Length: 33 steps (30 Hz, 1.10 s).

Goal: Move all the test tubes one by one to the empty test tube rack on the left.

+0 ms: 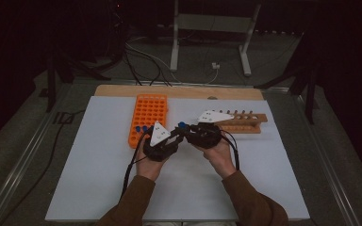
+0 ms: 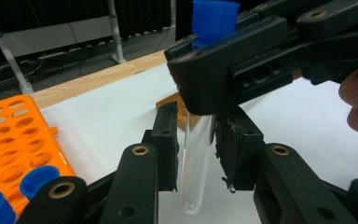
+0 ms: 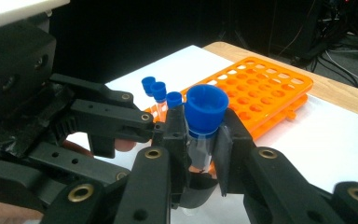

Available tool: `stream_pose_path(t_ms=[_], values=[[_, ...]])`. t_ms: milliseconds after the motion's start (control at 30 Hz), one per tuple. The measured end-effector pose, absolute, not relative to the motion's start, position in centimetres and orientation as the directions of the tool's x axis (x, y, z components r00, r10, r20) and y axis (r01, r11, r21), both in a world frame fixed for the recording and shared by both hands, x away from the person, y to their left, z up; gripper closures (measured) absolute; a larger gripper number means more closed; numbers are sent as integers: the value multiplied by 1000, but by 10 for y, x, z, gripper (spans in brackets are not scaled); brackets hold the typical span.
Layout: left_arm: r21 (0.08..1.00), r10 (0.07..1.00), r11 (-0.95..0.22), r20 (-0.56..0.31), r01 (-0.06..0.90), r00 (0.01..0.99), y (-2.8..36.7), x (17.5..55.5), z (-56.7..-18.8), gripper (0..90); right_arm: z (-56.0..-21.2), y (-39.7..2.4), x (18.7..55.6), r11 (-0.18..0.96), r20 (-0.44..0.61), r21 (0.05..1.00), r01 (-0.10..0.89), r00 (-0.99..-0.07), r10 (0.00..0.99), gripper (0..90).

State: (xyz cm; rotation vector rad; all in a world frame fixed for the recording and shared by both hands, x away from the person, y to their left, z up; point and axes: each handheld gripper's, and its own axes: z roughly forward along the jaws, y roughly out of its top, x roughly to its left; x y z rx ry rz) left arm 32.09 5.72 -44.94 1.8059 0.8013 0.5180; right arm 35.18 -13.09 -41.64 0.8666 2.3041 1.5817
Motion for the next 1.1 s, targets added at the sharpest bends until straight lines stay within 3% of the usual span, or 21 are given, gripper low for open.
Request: stream_pose_path(t_ms=[300, 500, 667, 767, 1100], values=[[931, 724, -243, -13, 273, 689, 58, 321, -450, 777, -417, -130, 352, 248, 154, 903, 350, -803, 576, 748], [930, 740, -227, -27, 288, 673, 64, 323, -450, 779, -414, -136, 352, 216, 164, 914, 343, -800, 577, 536], [925, 750, -226, -34, 305, 661, 69, 325, -451, 780, -413, -139, 351, 217, 150, 917, 336, -792, 592, 266], [924, 751, -227, -36, 308, 659, 71, 325, -451, 780, -413, -142, 351, 213, 143, 918, 334, -781, 609, 153], [928, 760, -205, -50, 312, 648, 82, 323, -449, 781, -414, -158, 354, 221, 125, 917, 333, -765, 632, 16]])
